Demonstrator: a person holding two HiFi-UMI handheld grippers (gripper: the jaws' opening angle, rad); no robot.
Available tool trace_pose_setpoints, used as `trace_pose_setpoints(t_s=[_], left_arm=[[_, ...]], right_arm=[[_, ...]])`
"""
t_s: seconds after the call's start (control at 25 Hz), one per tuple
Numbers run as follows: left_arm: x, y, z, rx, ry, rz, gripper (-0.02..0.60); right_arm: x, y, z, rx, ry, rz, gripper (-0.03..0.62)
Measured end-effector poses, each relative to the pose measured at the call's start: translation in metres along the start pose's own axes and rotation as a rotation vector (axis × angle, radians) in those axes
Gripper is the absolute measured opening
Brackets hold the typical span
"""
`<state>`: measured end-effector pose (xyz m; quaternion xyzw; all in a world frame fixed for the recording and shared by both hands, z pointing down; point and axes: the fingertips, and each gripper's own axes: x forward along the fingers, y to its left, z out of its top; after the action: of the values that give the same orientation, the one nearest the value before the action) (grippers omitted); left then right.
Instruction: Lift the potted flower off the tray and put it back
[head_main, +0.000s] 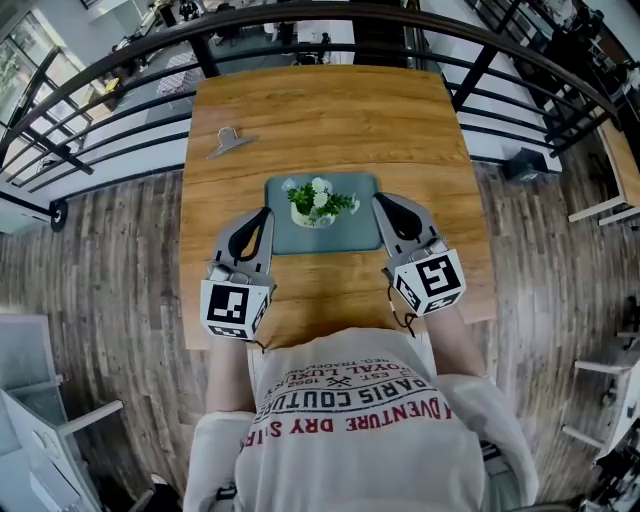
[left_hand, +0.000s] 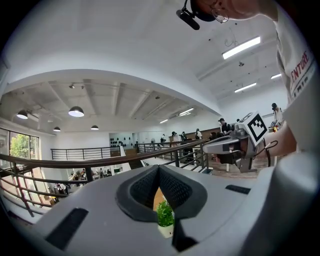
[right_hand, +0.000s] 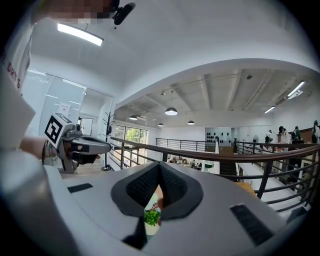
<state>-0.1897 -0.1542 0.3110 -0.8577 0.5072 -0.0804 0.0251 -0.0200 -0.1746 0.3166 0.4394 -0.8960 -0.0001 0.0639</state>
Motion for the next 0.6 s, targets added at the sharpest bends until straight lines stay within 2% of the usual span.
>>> trace_pose_setpoints(t_s=[0.36, 0.6], left_arm=[[-0.0004, -0.0062, -0.0022, -0.002, 0.013, 0.006, 0.012], [-0.0030, -0.0064, 0.0030, 0.002, 0.001, 0.018, 0.012]], right_arm=[[-0.0047, -0.0023, 0.0075, 0.016, -0.037, 0.000, 0.026], [-0.0059, 0.0027, 0.0059, 0.004, -0.041, 0.034, 0.026]])
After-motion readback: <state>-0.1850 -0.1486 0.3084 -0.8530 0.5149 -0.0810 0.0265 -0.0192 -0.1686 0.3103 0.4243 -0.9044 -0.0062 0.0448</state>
